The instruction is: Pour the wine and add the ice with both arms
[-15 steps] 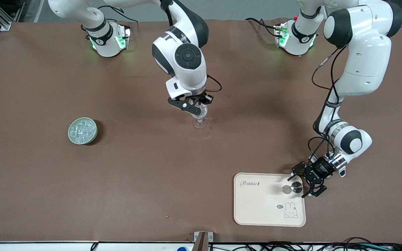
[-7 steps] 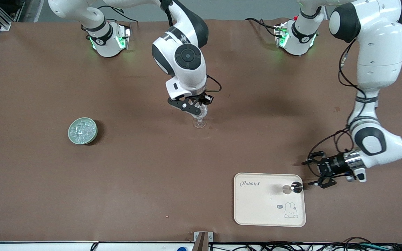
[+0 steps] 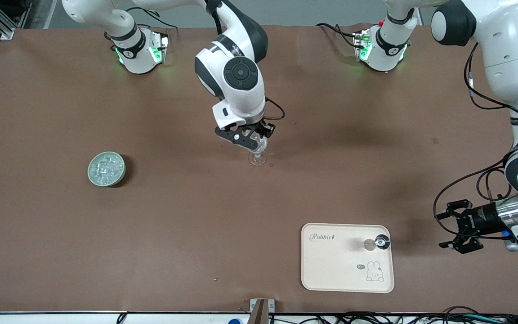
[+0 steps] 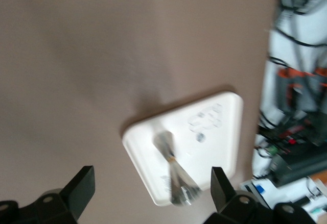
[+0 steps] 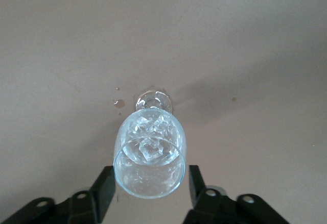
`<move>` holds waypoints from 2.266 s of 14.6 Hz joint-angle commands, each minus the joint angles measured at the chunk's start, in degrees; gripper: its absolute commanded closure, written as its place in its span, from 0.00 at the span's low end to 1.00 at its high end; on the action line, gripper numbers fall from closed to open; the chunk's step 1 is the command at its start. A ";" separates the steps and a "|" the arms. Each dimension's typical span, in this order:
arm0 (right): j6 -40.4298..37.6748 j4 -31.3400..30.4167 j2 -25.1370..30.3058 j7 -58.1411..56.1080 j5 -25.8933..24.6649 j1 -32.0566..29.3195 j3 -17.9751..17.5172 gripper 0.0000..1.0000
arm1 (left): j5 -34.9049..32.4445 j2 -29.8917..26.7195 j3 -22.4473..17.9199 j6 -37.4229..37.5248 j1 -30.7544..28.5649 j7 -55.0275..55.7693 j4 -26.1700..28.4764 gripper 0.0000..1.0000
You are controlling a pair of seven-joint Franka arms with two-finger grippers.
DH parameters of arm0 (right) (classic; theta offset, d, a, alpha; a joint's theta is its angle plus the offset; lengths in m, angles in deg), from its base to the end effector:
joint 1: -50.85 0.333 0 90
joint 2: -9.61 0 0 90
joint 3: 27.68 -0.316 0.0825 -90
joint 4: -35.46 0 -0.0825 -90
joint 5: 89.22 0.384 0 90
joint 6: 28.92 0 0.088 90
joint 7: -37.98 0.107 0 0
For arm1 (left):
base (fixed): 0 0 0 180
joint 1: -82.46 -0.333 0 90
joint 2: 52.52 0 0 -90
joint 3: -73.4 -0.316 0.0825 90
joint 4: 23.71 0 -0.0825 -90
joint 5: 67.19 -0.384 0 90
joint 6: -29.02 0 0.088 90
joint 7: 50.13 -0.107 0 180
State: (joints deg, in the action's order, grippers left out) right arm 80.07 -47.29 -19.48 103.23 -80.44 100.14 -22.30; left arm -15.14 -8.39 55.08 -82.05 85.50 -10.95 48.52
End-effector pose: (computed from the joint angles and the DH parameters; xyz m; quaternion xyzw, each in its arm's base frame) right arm 0.4857 0.4982 0.3930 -0.9771 0.2058 0.0535 0.0091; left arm 0.7469 0.0825 0.3223 0.7784 0.5499 -0.0858 0.2904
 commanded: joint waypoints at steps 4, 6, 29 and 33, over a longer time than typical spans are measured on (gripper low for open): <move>-5.10 -0.31 11.05 -13.55 -4.28 -6.38 2.44 0.00 | -11.93 -15.27 1.08 1.81 -0.31 -7.15 1.77 0.00; -5.71 -0.31 14.48 -15.32 -7.86 -9.81 2.97 0.00 | -23.85 -19.93 4.41 6.28 -0.22 -16.63 1.95 0.00; -23.65 -0.75 28.48 -59.27 -10.62 -51.93 -4.41 0.00 | -52.31 -46.32 23.50 14.21 0.05 -31.72 20.59 0.01; -23.13 -0.75 28.47 -59.45 -9.14 -51.67 -4.15 0.00 | -50.91 -45.80 23.50 14.56 -0.04 -33.64 20.24 0.01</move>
State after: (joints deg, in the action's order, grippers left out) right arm 56.23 -46.54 7.68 44.10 -91.35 48.06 -26.83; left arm -66.75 -54.87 78.39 -67.99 85.60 -43.44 70.00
